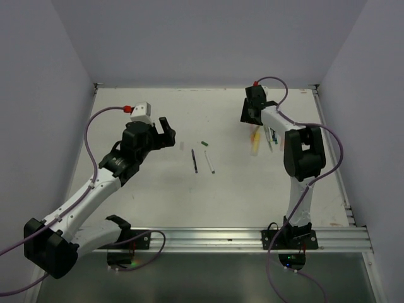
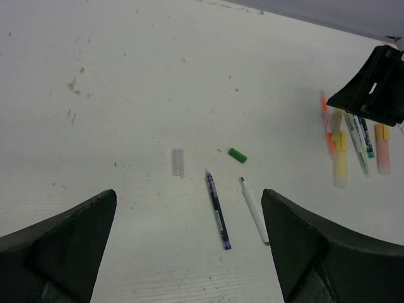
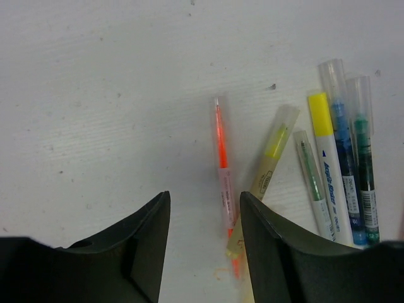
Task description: Open the pen caps
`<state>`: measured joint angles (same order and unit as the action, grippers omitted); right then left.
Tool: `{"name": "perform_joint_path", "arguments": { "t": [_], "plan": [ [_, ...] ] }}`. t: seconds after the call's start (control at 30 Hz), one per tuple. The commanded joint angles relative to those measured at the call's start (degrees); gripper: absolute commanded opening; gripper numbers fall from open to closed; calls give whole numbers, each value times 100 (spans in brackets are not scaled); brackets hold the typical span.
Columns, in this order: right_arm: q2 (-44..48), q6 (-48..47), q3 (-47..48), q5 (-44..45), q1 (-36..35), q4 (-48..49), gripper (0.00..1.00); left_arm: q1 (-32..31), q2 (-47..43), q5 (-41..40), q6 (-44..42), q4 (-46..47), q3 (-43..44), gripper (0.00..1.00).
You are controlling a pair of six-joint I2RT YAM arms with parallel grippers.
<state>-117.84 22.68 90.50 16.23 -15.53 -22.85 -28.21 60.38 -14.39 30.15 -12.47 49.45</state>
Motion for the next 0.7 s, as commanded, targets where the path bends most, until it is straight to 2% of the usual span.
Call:
{"name": "perform_joint_path", "arguments": {
  "t": [0.0,0.23,0.43,0.67],
  "plan": [
    [-308,-141,459,-172,111,-96,50,-9,-202,-81,-220,-45,-50,100],
    [-792,-167,715,-392,164,-299,45,-9,-211,-72,-185,-54,-155,100],
    [-784,-70,434,-488,182,-369,43,-9,-202,-55,-168,-37,-111,100],
    [-583,-175,-67,-577,33,-334,28,-9,-141,59,-132,16,-41,100]
  ]
}}
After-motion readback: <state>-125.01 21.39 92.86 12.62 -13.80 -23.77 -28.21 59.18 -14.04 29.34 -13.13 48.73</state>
